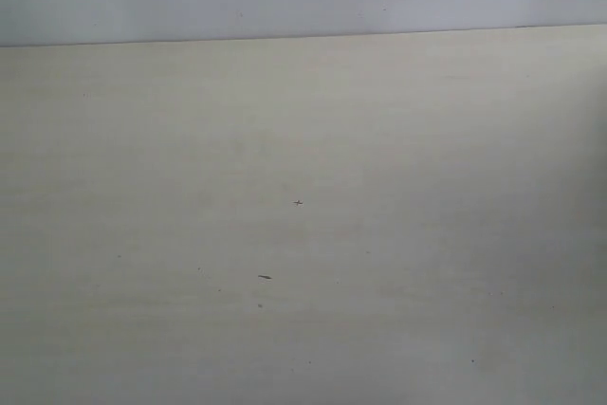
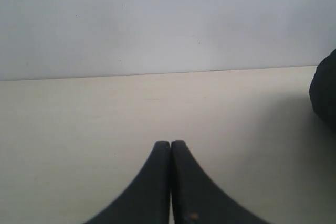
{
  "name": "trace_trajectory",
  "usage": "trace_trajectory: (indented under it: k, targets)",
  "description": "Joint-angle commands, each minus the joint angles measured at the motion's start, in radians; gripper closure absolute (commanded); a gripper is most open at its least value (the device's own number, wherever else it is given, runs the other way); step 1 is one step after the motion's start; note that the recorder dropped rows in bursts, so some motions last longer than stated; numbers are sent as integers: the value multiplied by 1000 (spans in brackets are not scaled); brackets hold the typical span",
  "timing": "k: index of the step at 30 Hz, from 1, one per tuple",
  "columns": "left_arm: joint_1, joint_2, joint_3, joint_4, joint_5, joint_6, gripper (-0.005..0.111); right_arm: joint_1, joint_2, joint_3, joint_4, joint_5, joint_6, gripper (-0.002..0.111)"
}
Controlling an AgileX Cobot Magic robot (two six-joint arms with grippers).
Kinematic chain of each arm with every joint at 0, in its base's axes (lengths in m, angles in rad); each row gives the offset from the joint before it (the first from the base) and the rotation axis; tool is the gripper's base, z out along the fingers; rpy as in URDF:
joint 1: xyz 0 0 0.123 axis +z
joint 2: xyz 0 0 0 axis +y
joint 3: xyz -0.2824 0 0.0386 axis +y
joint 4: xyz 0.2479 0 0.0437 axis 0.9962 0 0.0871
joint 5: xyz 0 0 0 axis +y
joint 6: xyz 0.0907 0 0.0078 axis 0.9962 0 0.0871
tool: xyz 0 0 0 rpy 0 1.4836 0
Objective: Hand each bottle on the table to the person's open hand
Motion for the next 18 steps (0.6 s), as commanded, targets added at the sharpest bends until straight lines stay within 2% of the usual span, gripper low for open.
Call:
trace_trajectory:
  k: [1,3,6,18]
  targets:
    - [21,-5,5,-352,-69,526,107,-5,-5,5,-7,-2,-1,108]
    - [21,-5,15,-517,-65,761,107,-5,-5,5,-7,-2,-1,108]
    - [21,-5,50,-634,-65,903,107,-5,-5,5,-7,-2,-1,108]
    - [21,-5,215,-590,-117,906,107,-5,-5,5,-7,-2,-3,108]
